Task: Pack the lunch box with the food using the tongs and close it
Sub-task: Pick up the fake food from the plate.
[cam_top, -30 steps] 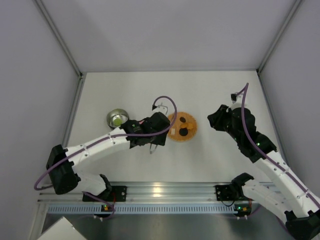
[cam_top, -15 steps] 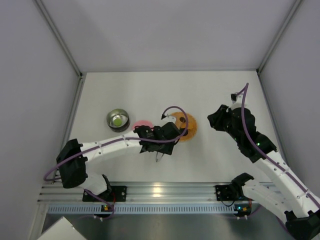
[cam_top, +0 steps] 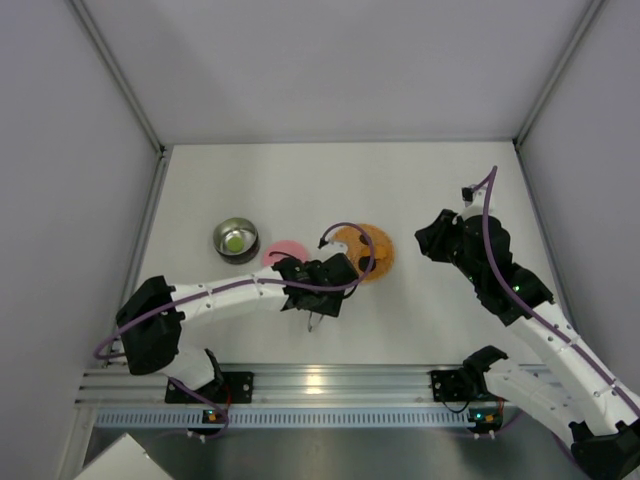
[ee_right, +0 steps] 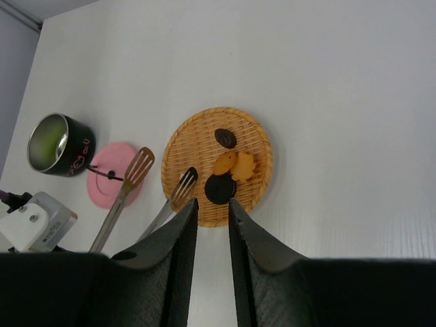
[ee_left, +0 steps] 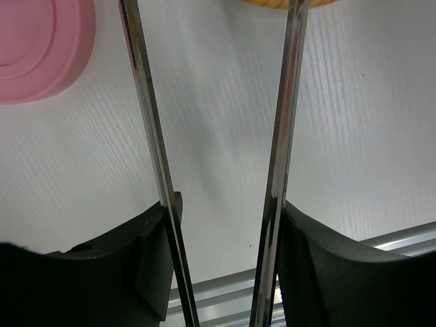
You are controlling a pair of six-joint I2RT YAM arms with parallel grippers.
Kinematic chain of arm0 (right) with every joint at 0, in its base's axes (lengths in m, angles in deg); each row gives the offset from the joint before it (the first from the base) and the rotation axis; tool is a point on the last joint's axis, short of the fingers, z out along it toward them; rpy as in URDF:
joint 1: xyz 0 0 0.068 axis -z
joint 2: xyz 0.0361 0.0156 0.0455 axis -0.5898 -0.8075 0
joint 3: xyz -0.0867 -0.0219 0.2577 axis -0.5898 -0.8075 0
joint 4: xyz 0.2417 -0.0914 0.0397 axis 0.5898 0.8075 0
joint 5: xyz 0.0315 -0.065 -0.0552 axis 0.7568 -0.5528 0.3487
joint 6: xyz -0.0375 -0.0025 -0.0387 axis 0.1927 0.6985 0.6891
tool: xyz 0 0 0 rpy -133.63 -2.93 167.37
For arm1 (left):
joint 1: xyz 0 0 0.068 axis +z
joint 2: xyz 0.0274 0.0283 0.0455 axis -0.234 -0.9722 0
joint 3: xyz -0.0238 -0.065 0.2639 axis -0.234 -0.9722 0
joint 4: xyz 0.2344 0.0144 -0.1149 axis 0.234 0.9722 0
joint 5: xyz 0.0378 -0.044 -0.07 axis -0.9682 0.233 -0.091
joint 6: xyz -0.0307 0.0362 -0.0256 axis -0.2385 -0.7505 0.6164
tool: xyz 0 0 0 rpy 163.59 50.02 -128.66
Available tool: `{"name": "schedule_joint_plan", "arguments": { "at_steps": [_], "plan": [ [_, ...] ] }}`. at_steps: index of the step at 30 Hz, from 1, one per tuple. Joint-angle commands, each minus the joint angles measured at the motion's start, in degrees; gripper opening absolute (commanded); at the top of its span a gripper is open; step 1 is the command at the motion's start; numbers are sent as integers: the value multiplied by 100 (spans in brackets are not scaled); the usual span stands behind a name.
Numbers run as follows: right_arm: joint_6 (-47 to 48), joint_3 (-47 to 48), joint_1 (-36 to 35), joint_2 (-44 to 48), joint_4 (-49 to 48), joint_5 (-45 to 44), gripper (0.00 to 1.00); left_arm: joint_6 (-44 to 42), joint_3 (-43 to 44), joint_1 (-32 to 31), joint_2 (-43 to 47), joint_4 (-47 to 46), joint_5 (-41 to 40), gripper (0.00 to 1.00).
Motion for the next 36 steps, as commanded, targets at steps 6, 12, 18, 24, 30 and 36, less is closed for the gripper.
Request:
{"name": "schedule_joint_plan", "arguments": {
  "at_steps": [6, 12, 18, 24, 30, 36],
  "plan": [
    [60, -49, -32, -1, -243, -70, 24, 104, -112, -36, -67, -283, -18, 58],
    [68, -49, -32, -9, -243, -79, 24, 43, -138, -54, -155, -336, 158, 56],
    [77, -66, -32, -18, -252, -79, 24, 34, -138, -107, -286, -336, 202, 52],
    [68, -75, -32, -27, -252, -87, 24, 43, -156, -115, -287, -336, 211, 45],
    [77, -75, -32, -27, -252, -88, 23, 34, -138, -115, -251, -309, 211, 40],
    [68, -66, -32, -18, -252, -88, 21, -10, -103, -124, -269, -274, 237, 37]
  ]
}}
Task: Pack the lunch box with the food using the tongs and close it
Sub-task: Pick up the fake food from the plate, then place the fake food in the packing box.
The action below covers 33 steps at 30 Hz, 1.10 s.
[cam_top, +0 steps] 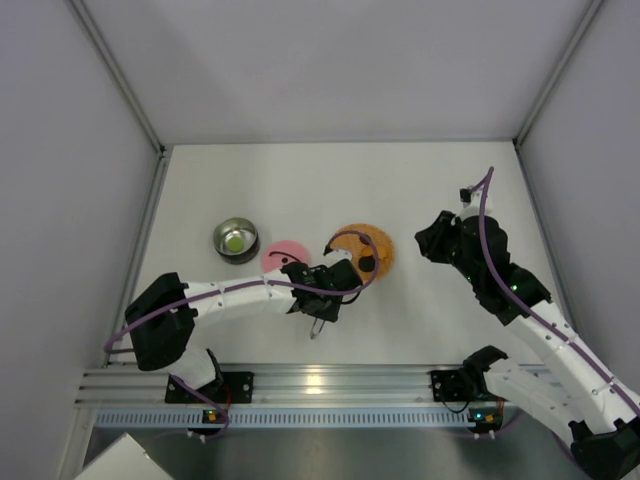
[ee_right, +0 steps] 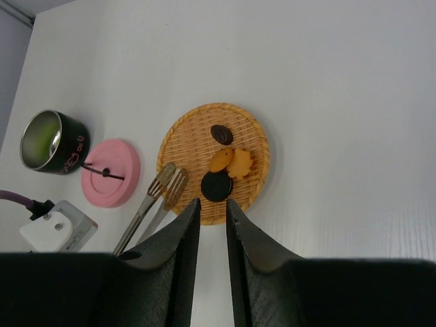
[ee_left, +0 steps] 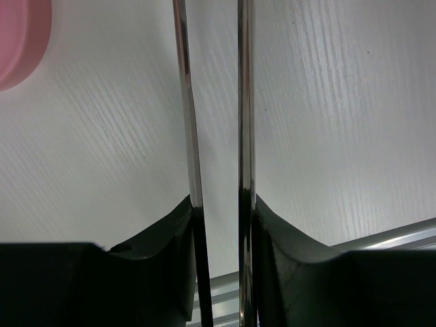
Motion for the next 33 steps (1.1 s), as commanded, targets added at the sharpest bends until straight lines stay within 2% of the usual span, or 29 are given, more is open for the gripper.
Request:
{"name": "schedule_joint_plan", "arguments": {
  "at_steps": [1, 9, 22, 28, 33],
  "plan": [
    [60, -1, -32, 19, -230, -79, 21, -56, 54, -28, 15, -101, -10, 36],
    [68, 17, -32, 19, -221, -96, 21, -109, 265, -37, 138, -5, -229, 35],
    [68, 8, -32, 10, -212, -88, 20, 75, 512, 7, 840, 513, -1248, 35],
    [60, 8, -32, 1, -221, -70, 20, 85, 205, 647, 1612, 672, -1372, 34],
    [68, 8, -32, -7, -230, -35, 20, -328, -129, 1798, 2247, 716, -1118, 34]
  ]
}}
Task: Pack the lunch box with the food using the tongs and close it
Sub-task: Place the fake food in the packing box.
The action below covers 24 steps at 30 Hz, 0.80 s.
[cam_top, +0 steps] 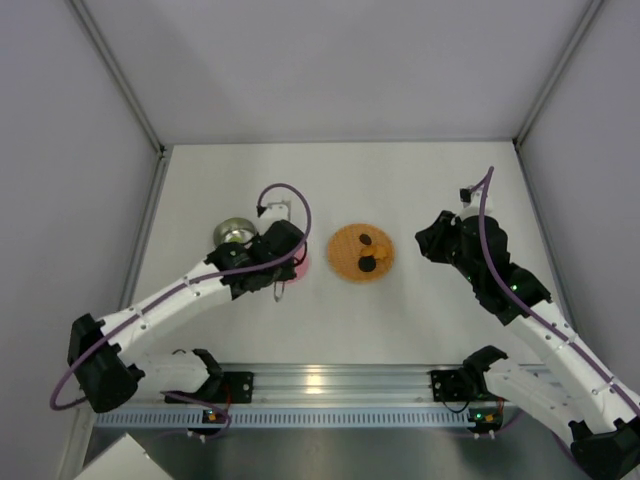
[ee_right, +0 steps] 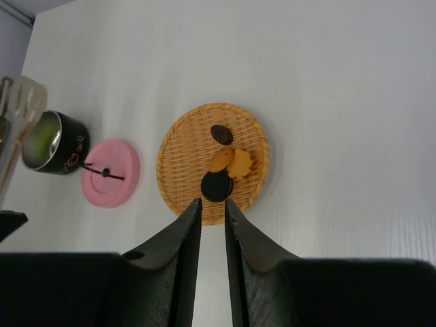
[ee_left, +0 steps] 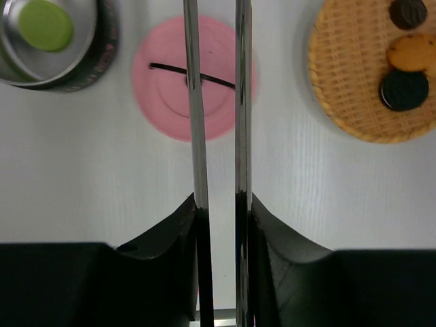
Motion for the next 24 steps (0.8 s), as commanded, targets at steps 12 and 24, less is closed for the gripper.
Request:
{"name": "schedule_joint_plan", "arguments": {
  "at_steps": [12, 24],
  "plan": [
    [33, -1, -32, -84, -274, 55, 18, -788, -1190, 2448, 1009, -370, 782, 35],
    [51, 8, -32, -93, -256, 38, 18, -832, -1165, 2554, 992, -415, 897, 48]
  ]
}}
